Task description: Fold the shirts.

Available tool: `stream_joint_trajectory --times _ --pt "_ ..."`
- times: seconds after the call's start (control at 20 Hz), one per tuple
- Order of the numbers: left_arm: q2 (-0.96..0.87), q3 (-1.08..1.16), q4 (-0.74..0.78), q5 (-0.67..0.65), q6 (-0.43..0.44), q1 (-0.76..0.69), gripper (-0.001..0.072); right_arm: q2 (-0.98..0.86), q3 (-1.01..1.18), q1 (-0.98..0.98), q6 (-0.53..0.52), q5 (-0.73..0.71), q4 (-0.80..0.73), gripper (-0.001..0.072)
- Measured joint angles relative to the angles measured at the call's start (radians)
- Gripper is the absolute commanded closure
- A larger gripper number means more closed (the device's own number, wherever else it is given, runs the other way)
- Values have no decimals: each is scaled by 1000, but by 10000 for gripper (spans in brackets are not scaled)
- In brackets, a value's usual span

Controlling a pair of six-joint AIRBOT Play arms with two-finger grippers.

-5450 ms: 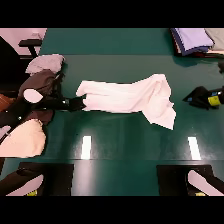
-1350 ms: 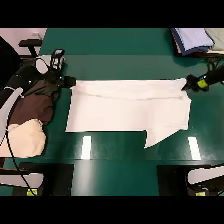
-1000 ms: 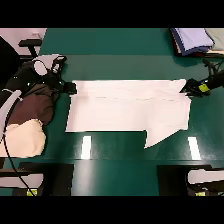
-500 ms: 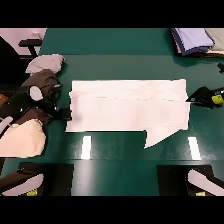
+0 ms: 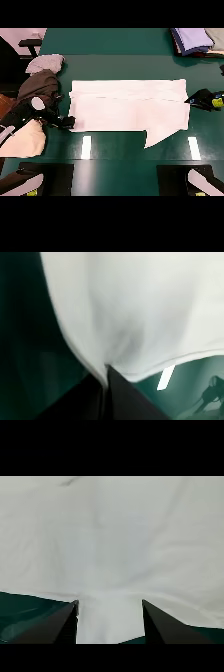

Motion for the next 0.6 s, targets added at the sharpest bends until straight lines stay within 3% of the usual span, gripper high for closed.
stream_joint_trajectory --times 0.2,0.3,0.55,0.6 --pt "24 54 -22 -19 8 0 684 2 -14 -74 4 34 -84 260" --pt "61 82 -27 -22 9 0 684 2 -61 -133 14 50 -148 197" --pt "129 109 -32 -21 10 0 684 -32 -289 -237 14 7 -160 216" --pt "134 111 -32 -19 10 -1 684 -45 -332 -235 6 -16 -137 268"
